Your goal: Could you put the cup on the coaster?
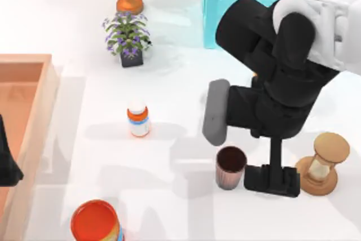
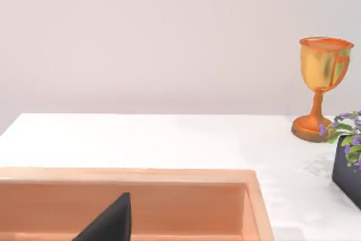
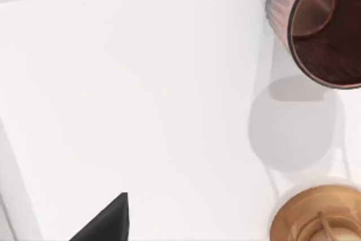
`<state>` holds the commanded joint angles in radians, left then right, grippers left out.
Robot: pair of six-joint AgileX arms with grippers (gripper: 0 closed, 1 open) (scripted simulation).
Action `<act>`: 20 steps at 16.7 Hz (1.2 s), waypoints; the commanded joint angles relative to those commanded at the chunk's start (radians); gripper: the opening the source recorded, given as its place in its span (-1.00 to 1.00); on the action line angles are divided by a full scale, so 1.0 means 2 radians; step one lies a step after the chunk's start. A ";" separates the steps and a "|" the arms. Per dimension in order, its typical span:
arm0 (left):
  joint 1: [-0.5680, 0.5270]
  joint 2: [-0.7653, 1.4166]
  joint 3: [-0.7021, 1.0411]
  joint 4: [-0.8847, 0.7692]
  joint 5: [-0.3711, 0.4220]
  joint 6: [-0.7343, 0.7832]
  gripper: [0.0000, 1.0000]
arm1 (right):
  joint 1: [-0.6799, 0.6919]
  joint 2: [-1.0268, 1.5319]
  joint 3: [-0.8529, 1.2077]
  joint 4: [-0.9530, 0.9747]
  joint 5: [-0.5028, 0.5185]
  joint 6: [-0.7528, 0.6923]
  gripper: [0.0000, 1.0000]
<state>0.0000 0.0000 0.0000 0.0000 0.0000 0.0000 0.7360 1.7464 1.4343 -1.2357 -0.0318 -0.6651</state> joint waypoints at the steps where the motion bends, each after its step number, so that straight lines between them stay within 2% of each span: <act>1: 0.000 0.000 0.000 0.000 0.000 0.000 1.00 | 0.007 0.021 0.028 -0.014 0.003 -0.013 1.00; 5: 0.000 0.000 0.000 0.000 0.000 0.000 1.00 | 0.024 0.067 0.095 -0.039 0.014 -0.049 1.00; 13: 0.000 0.000 0.000 0.000 0.000 0.000 1.00 | 0.024 0.069 0.090 -0.032 0.015 -0.052 1.00; 20: 0.000 0.000 0.000 0.000 0.000 0.000 1.00 | 0.026 0.100 -0.024 0.118 0.016 -0.050 1.00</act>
<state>0.0000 0.0000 0.0000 0.0000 0.0000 0.0000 0.7887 1.9459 1.3866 -0.9999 -0.0004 -0.7652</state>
